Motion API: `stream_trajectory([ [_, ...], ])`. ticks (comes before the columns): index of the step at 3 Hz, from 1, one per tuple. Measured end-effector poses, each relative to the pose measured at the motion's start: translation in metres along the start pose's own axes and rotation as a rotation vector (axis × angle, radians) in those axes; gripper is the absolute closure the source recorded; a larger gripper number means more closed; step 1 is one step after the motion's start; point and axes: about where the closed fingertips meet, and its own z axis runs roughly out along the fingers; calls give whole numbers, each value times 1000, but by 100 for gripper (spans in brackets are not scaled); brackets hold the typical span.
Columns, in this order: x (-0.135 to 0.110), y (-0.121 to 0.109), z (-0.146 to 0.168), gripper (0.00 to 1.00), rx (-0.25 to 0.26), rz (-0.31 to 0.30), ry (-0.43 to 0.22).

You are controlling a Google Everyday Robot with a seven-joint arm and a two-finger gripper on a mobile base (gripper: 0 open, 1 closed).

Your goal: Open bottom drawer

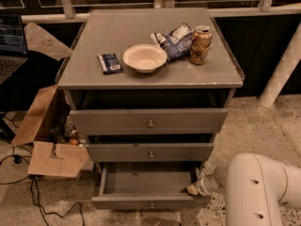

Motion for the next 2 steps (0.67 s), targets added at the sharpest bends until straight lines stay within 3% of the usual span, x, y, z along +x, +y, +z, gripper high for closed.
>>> stream_trajectory([
  [1,9,12,-5,100,-60,-58,17],
  [2,4,13,-2,100,-61,-55,12],
])
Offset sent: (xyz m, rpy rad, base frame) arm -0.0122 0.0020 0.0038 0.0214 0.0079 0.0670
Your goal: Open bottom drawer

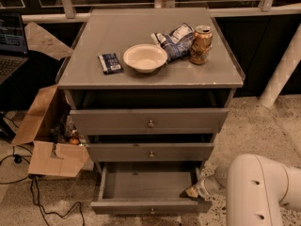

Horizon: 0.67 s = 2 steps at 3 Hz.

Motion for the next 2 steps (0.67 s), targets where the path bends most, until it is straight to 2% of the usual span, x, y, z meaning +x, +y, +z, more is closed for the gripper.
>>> stream_trajectory([
  [2,22,13,28,100,-70,12,72],
])
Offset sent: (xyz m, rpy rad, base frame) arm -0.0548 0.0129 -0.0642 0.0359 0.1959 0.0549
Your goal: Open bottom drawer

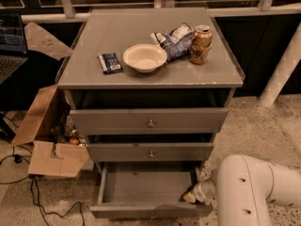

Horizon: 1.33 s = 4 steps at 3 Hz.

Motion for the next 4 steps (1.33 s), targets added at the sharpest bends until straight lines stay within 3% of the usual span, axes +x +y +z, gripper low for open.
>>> stream_trajectory([
  [1,-1,1,-3,100,0,0,0],
  [2,18,10,6,81,-41,15,23],
  [4,6,21,-6,35,-53,-8,-4],
])
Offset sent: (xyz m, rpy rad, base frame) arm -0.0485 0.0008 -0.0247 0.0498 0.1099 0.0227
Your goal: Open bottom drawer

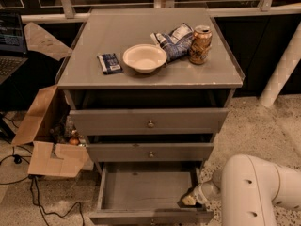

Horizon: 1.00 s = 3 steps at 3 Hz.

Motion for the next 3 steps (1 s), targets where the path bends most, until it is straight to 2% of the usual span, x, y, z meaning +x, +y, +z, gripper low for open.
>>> stream_trajectory([
  [1,-20,10,-15,12,-1,-34,-28],
  [2,-39,16,-29,0,13,-65,-54],
  [3,-40,16,-30,0,14,-67,-56],
])
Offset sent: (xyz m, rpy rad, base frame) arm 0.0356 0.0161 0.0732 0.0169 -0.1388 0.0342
